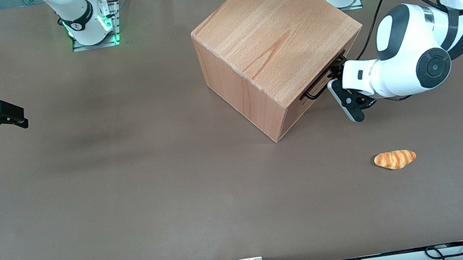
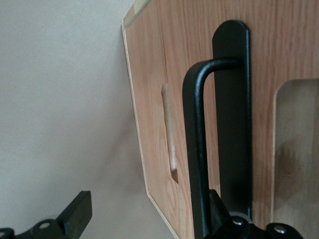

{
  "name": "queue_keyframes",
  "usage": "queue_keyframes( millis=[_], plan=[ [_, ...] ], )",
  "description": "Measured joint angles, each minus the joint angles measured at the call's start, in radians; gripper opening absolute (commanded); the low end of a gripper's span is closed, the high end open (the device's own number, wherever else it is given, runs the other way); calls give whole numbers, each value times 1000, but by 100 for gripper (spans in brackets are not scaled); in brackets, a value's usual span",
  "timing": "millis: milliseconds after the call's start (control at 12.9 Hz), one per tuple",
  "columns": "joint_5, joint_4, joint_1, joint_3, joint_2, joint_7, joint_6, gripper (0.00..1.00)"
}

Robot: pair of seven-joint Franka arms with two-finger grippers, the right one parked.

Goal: Open top drawer with left arm

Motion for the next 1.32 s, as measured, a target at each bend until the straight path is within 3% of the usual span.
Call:
queue_keyframes(
  millis=[1322],
  plan=[
    [0, 75, 129, 10, 67, -8, 35, 100]
  ],
)
